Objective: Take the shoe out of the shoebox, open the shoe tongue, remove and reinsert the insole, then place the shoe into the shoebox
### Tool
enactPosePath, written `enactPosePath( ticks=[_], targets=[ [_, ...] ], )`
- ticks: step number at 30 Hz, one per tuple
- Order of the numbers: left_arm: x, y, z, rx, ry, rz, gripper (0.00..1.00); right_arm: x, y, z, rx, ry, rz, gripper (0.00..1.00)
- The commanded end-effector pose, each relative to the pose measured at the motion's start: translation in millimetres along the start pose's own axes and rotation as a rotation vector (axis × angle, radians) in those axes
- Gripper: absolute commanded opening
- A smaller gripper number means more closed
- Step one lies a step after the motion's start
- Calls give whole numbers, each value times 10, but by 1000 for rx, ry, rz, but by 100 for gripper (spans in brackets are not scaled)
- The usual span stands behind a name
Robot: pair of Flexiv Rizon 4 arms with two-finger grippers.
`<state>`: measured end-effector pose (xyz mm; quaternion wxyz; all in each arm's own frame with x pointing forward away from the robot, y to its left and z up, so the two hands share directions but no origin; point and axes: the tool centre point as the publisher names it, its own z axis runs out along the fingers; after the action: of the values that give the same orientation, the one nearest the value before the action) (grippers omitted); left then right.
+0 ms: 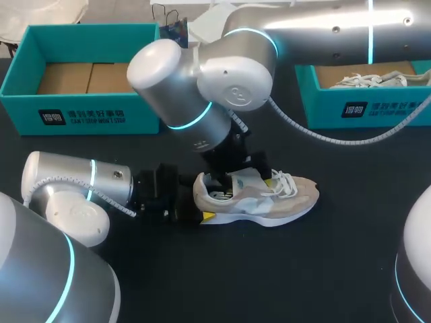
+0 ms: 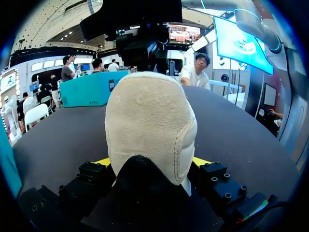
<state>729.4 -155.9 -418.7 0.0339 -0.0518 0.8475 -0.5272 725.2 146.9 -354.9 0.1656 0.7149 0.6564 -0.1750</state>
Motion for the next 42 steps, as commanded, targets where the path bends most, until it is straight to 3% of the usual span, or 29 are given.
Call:
enactPosePath(
  ticks=[1, 5, 16, 20, 27, 37, 38, 39, 40, 41, 42],
  targets=[
    [14, 10, 24, -4, 2, 0, 0, -58, -56, -31, -13, -2, 34, 0],
    [14, 10, 24, -4, 2, 0, 0, -134, -42, -52, -10, -5, 33, 0],
    [14, 10, 24, -4, 2, 0, 0, -571, 19, -82, -7, 27, 41, 0],
    [14, 10, 24, -4, 2, 0, 0, -785, 90, 15, -3, 54, 39, 0],
    [14, 10, 24, -4, 2, 0, 0, -985, 187, 164, -3, 52, 35, 0],
    [14, 10, 24, -4, 2, 0, 0, -1056, 218, 549, 34, 48, 35, 0],
    [14, 10, 24, -4, 2, 0, 0, -1052, 210, 581, 34, 49, 35, 17],
    [14, 10, 24, -4, 2, 0, 0, -1049, 207, 593, 36, 50, 34, 23],
    [14, 10, 24, -4, 2, 0, 0, -1051, 199, 639, 45, 40, 33, 45],
    [14, 10, 24, -4, 2, 0, 0, -1057, 195, 664, 48, 40, 34, 55],
    [14, 10, 24, -4, 2, 0, 0, -1057, 195, 664, 48, 40, 34, 55]
  ],
)
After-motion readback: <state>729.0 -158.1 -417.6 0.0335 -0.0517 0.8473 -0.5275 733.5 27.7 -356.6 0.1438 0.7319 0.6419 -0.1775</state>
